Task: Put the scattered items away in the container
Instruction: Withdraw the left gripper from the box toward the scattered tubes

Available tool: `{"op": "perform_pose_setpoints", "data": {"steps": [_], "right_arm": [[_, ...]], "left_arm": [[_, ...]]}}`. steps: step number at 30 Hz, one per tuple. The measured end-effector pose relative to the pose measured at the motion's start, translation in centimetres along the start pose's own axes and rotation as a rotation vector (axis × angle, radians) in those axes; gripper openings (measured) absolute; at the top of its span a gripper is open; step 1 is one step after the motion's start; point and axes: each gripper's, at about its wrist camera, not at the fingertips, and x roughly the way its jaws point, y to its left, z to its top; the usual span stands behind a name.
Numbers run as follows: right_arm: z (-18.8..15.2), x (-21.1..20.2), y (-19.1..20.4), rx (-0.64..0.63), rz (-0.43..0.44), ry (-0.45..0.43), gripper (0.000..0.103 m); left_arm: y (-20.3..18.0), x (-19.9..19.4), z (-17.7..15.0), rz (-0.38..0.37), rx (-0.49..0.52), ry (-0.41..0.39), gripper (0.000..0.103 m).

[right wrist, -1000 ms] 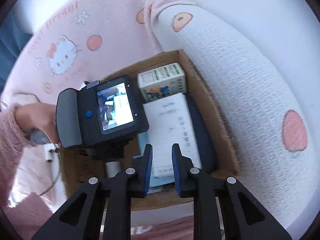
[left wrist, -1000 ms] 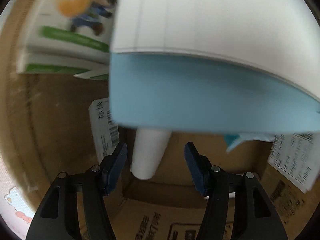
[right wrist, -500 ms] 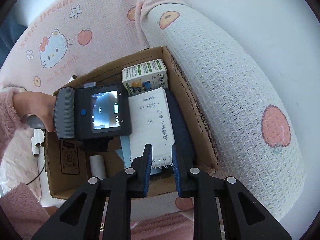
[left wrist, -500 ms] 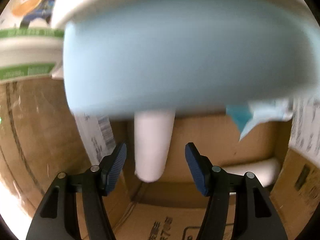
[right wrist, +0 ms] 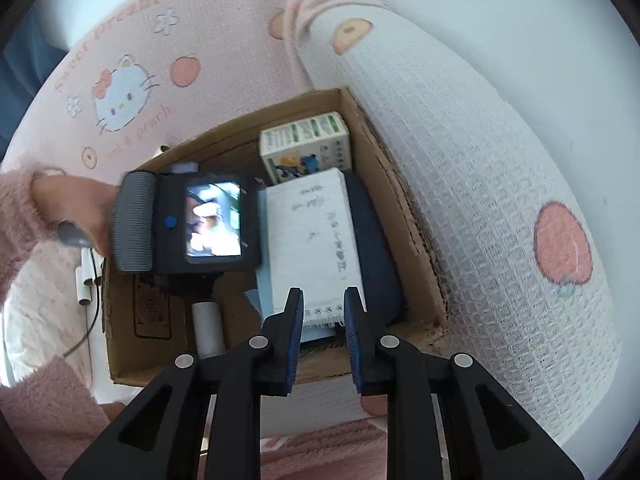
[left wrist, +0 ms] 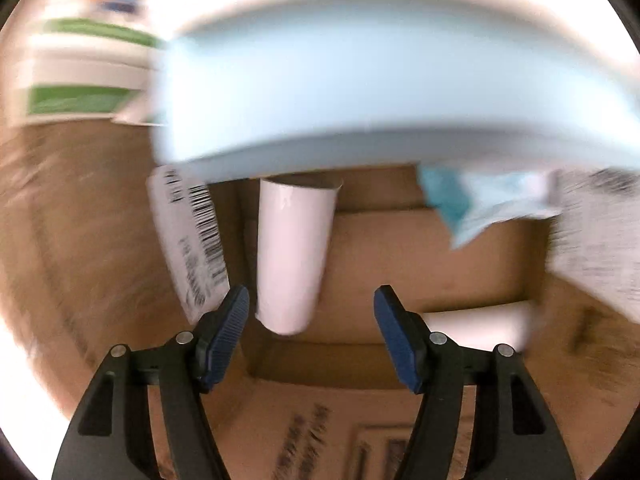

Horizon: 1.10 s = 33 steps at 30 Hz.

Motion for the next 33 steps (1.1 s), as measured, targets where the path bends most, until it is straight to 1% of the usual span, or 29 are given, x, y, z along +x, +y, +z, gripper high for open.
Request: {"op": "perform_pose_setpoints", "data": {"steps": [1,3,5,8,9,10,11,12,13,14,15,16,17,18,19,21,24,26,27,28,29,30,31,32,33], "right_arm": [[0.1,0.2,-0.3,0.011,-0.004,0.013,0.017],[0.4,0.8,-0.4,0.034,0.007,0.046,0.017],[0.7,1.3,-0.3,0.065,0.045,0.080,0.017],[1.5,2.2,1.0,0.092,0.105,0.110,0.018],[1.8,2.4,1.5,0.090,0.115,0.115,0.021],[2.1,2.7,2.0,0.083,0.122,0.126,0.023],[2.4,3.0,2.7,0.083,0.124,0.136,0.032],[2.8,3.5,3.6,0.079,0.126,0.145,0.043],[3.1,3.8,4.2,0.075,0.129,0.149,0.049],[3.4,4.2,4.9,0.065,0.134,0.154,0.057],[3.6,4.5,5.6,0.057,0.139,0.158,0.062],[3.8,5.1,6.4,0.053,0.150,0.167,0.065],[4.1,5.5,6.9,0.054,0.165,0.183,0.074],[4.3,6.1,7.3,0.067,0.186,0.202,0.079],[4.5,6.8,7.6,0.095,0.211,0.224,0.079],[4.7,7.8,8.0,0.153,0.241,0.249,0.080],[4.6,8.7,8.1,0.250,0.253,0.268,0.081],[4.3,9.3,8.2,0.336,0.273,0.288,0.081],[4.1,9.6,8.4,0.385,0.288,0.288,0.082],[3.8,9.8,8.4,0.446,0.314,0.282,0.083],[3.5,10.1,8.4,0.494,0.329,0.278,0.087],[3.1,10.4,8.3,0.554,0.335,0.272,0.088],[2.7,10.7,8.2,0.627,0.317,0.262,0.088],[2.2,11.0,8.0,0.670,0.302,0.258,0.088],[1.7,11.4,8.0,0.726,0.279,0.256,0.088]], "left_arm": [[0.6,-1.2,-0.6,-0.022,-0.031,-0.027,0.069],[1.8,-3.6,-2.2,-0.014,-0.103,-0.079,0.069],[2.9,-5.6,-4.1,0.013,-0.167,-0.134,0.069],[4.4,-7.3,-6.6,0.001,-0.250,-0.209,0.069],[3.6,-8.2,-5.2,-0.009,-0.280,-0.235,0.069],[3.2,-8.6,-5.1,-0.018,-0.302,-0.258,0.069],[3.5,-8.8,-5.9,-0.025,-0.325,-0.288,0.069],[3.3,-8.5,-6.5,-0.033,-0.342,-0.313,0.069],[3.5,-8.5,-7.2,-0.049,-0.359,-0.342,0.069],[3.0,-9.2,-6.3,-0.061,-0.370,-0.360,0.069],[3.1,-9.5,-7.3,-0.069,-0.380,-0.378,0.069],[2.9,-9.6,-7.2,-0.072,-0.388,-0.396,0.068],[2.7,-9.4,-7.6,-0.075,-0.393,-0.418,0.067],[2.5,-9.4,-8.0,-0.069,-0.404,-0.446,0.061],[2.5,-9.7,-8.7,-0.047,-0.429,-0.480,0.052],[2.3,-9.5,-9.8,-0.038,-0.442,-0.523,0.046],[2.2,-9.1,-11.3,-0.031,-0.480,-0.607,0.029],[2.4,-8.9,-12.8,-0.036,-0.508,-0.663,0.025],[2.8,-9.1,-13.6,-0.041,-0.532,-0.687,0.021],[3.1,-8.8,-14.2,-0.053,-0.563,-0.706,0.018],[3.8,-8.5,-15.0,-0.086,-0.608,-0.725,0.017],[4.4,-8.3,-15.7,-0.119,-0.642,-0.741,0.014],[4.9,-8.3,-16.5,-0.152,-0.680,-0.755,0.013],[5.3,-7.8,-17.2,-0.187,-0.719,-0.767,0.013],[5.6,-7.6,-17.7,-0.209,-0.735,-0.768,0.013]]}}
